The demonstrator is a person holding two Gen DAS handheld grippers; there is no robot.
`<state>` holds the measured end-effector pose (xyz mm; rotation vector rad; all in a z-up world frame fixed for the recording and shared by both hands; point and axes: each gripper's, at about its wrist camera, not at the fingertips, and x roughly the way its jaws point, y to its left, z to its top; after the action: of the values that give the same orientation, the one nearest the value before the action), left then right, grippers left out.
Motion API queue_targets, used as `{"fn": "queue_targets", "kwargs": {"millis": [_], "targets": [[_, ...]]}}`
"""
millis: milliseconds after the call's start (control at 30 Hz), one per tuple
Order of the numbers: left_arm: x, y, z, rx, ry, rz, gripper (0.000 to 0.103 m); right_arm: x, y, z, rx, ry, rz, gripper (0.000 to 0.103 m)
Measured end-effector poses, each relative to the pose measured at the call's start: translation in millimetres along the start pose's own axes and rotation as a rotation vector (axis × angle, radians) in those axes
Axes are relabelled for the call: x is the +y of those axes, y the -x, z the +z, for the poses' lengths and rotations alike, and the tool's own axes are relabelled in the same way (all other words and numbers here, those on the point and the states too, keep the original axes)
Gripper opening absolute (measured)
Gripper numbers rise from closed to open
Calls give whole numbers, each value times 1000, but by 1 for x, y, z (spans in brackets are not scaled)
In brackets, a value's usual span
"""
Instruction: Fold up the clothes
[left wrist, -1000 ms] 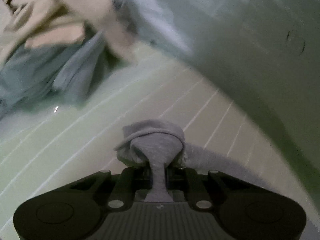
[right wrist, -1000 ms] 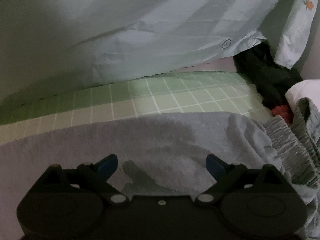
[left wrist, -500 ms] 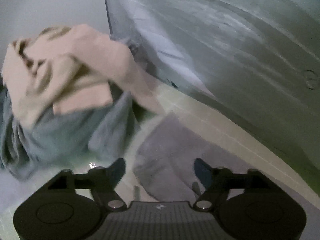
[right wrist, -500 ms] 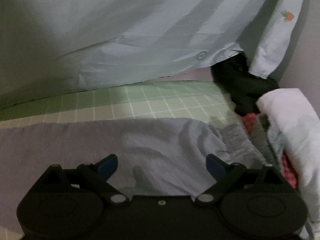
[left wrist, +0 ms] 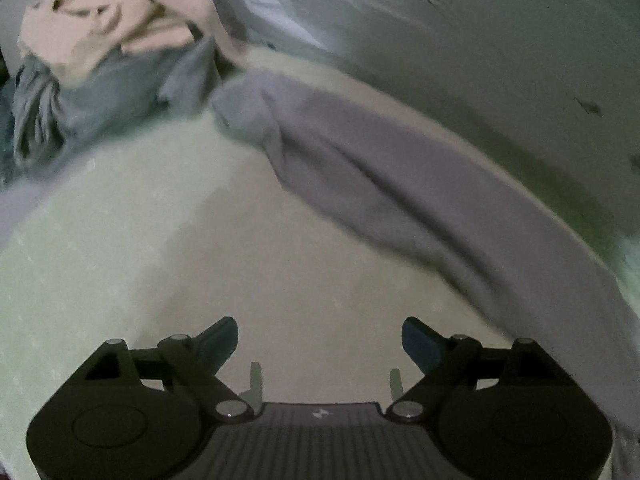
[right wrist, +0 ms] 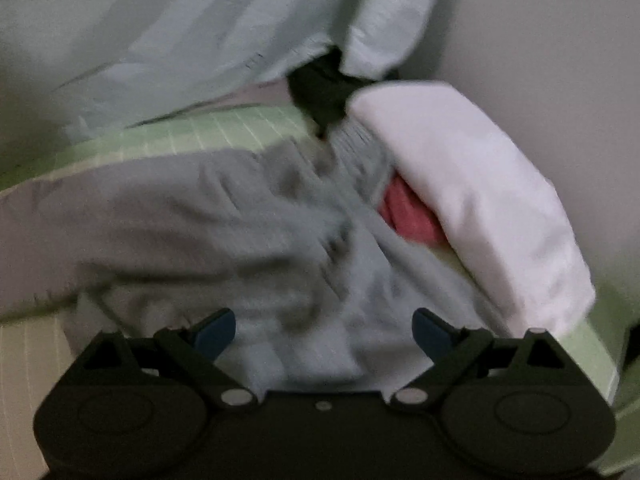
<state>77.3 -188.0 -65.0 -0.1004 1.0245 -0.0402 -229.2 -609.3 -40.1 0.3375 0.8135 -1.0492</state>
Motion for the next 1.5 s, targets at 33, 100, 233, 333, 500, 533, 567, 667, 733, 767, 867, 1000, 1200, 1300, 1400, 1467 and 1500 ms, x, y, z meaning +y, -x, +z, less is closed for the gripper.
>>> {"fn": "queue_targets", "kwargs": {"millis": [33,100,233,333,500,533,567,667,733,767,867,1000,1200,1300,1400,1467,1500], "targets": [[-3,6,-12,15,-11,-9,89,-3,-2,-5,13,-17,18,96],[-8,18,-35,44,-34,-28,89,-9,-5,-16,38,-51,53,96],[-12,40,-67,59,-72,-41,89,-22,-12,-36,89,-118,123,95],[-6,54,-83,49,-79,-51,89,-20,-14,-41,77,-103,197,84],[18,61,-95,54,-104,-72,89,-13,-11,-39,50,-74,268,13],[24,62,-96,53,-106,-73,89,-10,-8,-42,54,-91,272,13],[32,63,-94,51,-110,-75,89,-6,-4,-45,57,-107,273,13],[57,66,-89,44,-120,-82,89,23,17,-60,62,-95,305,12],[72,67,-80,23,-138,-79,89,54,33,-72,66,-89,359,11],[79,67,-76,13,-147,-78,89,69,42,-78,68,-85,386,11],[98,69,-62,-17,-176,-69,89,116,66,-97,74,-76,467,11],[105,75,-58,-27,-195,-57,89,178,96,-116,91,-25,575,11],[86,74,-72,4,-203,-70,89,185,129,-109,-9,116,627,75],[61,74,-85,28,-178,-81,89,136,132,-97,-88,78,567,86],[28,77,-100,46,-163,-104,89,75,122,-82,-105,12,471,87],[0,78,-114,60,-168,-117,90,38,106,-67,-93,-34,400,88],[-16,78,-121,69,-170,-124,89,23,98,-60,-89,-50,376,88]]}}
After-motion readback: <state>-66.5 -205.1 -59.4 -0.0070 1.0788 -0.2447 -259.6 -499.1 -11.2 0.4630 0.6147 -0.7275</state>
